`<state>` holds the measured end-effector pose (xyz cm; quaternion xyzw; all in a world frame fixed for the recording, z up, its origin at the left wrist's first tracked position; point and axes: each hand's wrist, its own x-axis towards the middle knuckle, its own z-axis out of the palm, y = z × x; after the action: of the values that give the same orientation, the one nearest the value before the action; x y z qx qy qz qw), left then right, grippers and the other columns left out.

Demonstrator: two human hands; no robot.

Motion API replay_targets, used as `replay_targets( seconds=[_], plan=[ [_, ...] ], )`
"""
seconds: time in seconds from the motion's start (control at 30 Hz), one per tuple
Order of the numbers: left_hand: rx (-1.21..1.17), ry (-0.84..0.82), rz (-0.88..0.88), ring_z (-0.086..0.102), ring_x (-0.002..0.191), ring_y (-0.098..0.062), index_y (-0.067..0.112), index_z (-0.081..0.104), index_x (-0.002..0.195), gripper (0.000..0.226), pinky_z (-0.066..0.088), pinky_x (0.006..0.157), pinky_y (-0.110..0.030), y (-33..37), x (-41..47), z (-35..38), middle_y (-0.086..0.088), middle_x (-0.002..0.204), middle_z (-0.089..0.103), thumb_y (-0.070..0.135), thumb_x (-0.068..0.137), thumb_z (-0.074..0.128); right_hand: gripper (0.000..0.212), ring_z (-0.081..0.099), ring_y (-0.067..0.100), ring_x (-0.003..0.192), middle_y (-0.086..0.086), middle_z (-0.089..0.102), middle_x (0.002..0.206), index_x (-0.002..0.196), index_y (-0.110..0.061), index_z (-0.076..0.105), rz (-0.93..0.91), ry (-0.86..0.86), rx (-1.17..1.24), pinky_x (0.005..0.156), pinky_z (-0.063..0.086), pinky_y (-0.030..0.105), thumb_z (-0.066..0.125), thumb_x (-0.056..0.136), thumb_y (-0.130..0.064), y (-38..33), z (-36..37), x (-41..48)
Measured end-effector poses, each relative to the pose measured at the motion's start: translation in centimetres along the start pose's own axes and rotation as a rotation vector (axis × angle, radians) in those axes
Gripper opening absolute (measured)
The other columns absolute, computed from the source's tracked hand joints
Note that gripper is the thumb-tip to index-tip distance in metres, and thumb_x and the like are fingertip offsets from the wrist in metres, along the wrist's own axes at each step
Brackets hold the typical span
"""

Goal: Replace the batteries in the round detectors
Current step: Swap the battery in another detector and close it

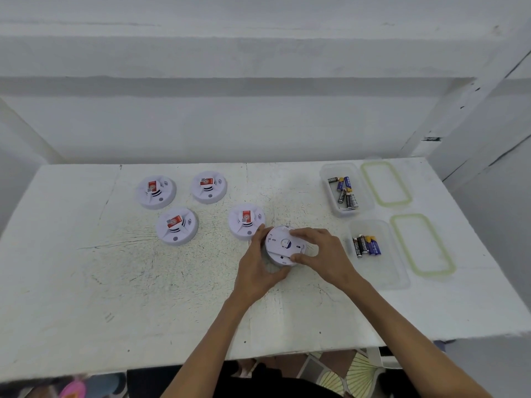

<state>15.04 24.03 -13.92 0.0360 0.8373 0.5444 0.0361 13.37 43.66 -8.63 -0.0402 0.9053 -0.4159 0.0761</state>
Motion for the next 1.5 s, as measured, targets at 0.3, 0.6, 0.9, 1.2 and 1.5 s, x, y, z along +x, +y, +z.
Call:
replay_targets(
  seconds=[0.3,0.6,0.9,1.2,1.5],
  plan=[
    [-0.024,0.013,-0.02,0.06,0.123,0.001,0.049,0.038,0.139,0.091,0.056,0.099,-0.025,-0.1,0.4,0.4,0.02,0.137,0.06,0.049,0.068,0.094,0.064,0.053,0.013,0.11,-0.004,0.054,0.125,0.134,-0.022,0.056,-0.072,0.11,-0.158,0.089,0.052,0.027,0.079,0.078,-0.043,-0.7,1.6,-0.2],
    [-0.044,-0.002,-0.033,0.058,0.124,0.004,0.068,0.025,0.138,0.1,0.051,0.099,-0.018,0.5,0.4,0.1,0.027,0.138,0.057,0.056,0.065,0.092,0.069,0.047,0.016,0.101,-0.004,0.056,0.111,0.118,-0.02,0.067,-0.112,0.16,-0.443,0.069,0.054,0.031,0.072,0.07,-0.069,-0.6,1.8,0.8],
    [-0.013,-0.019,-0.063,0.055,0.125,0.008,0.07,0.011,0.144,0.115,0.044,0.101,-0.008,0.2,0.3,0.3,0.031,0.139,0.055,0.064,0.061,0.09,0.069,0.051,0.016,0.095,-0.004,0.06,0.104,0.105,-0.018,0.07,-0.133,0.246,-0.446,0.061,0.051,0.027,0.069,0.065,-0.074,-0.4,2.3,0.7],
    [-0.029,0.016,-0.072,0.054,0.116,0.02,0.088,0.019,0.124,0.105,0.044,0.093,-0.005,0.3,0.3,0.3,0.039,0.127,0.056,0.049,0.064,0.096,0.07,0.05,0.012,0.089,-0.004,0.054,0.103,0.106,-0.015,0.061,-0.173,0.156,-0.366,0.064,0.05,0.026,0.069,0.066,-0.071,-0.3,1.9,1.7],
    [0.056,-0.001,0.013,0.048,0.132,-0.003,0.057,0.039,0.138,0.087,0.049,0.102,-0.028,0.7,0.7,0.3,0.04,0.135,0.042,0.062,0.063,0.083,0.067,0.042,0.012,0.102,-0.008,0.047,0.114,0.122,-0.031,0.063,-0.136,0.101,-0.315,0.072,0.042,0.016,0.07,0.069,-0.07,-0.4,2.1,1.2]
  ],
)
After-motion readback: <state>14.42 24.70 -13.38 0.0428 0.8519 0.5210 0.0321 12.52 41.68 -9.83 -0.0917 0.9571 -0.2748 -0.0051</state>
